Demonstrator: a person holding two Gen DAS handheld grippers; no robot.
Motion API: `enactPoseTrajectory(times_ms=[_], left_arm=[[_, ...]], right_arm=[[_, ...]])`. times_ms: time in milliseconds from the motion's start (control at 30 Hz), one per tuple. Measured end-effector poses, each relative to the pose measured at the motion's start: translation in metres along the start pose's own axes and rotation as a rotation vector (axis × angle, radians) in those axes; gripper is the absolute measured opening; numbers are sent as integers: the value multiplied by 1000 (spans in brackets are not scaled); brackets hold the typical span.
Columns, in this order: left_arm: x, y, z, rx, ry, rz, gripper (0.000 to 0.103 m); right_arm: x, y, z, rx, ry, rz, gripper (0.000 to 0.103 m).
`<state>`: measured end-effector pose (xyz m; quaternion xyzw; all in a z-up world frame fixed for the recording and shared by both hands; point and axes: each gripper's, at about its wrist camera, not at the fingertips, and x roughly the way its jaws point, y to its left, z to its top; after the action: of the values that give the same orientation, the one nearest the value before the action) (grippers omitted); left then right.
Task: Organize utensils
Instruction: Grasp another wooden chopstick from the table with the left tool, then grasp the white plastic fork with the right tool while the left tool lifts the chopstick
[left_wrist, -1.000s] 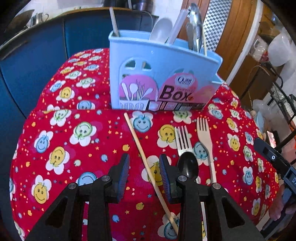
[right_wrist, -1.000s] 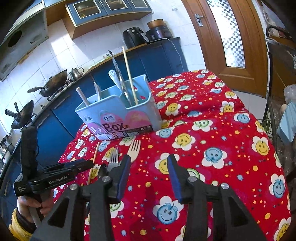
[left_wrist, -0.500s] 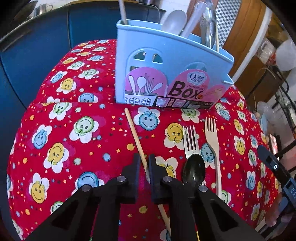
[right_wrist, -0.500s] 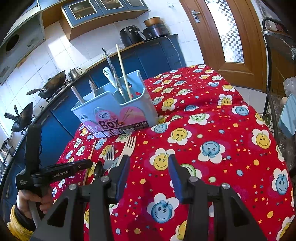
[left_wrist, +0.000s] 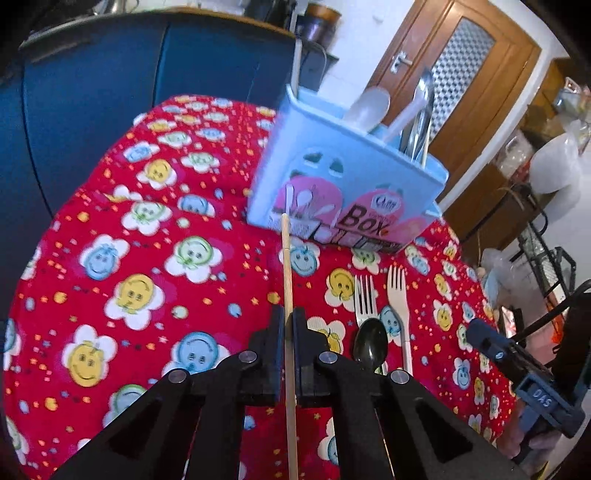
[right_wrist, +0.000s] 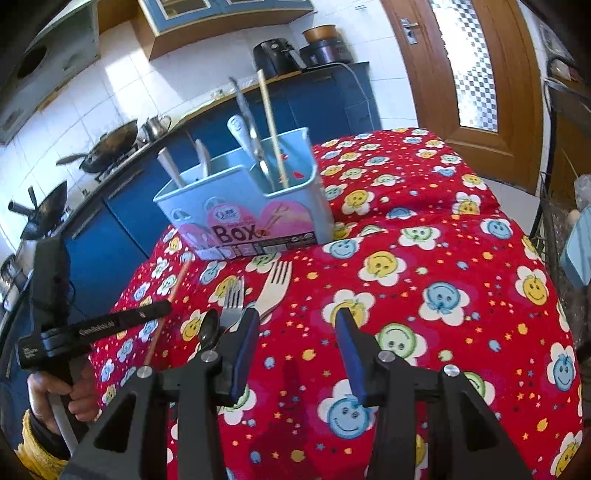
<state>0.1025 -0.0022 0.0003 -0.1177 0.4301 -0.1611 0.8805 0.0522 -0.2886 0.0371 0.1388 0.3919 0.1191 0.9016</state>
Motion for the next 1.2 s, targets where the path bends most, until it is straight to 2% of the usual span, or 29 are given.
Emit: enactPoseTrajectory(times_ms=[133,233,400,633,767,900,967,1100,1200], left_arm=[[-20,3,3,18,-87,10,4],[-34,7,4,35,-153,19,4],[-45,8,1,51,-222,30,4],[-50,20,-1,13,-254,1,4],[-51,23,-4,9,-262,-4,4],[-52,26,-4,-1,-260,-36,4],[-52,26,-4,-6,-258,-57,4],[-56,23,-4,-7,-274,-105,4],[-58,19,0,7,-284,-126,4]], right_arm=[[11,11,3,-17,64,14,46],[21,23,6,-69,104,-12,46],[36,39,9,-119,189,-22,43],[55,52,14,-138,316,-29,33],[70,51,16,-109,392,-39,25],[77,46,21,-63,430,-34,14],[80,41,24,-33,452,-20,13],[79,34,26,8,455,1,10],[70,30,24,34,415,36,8]])
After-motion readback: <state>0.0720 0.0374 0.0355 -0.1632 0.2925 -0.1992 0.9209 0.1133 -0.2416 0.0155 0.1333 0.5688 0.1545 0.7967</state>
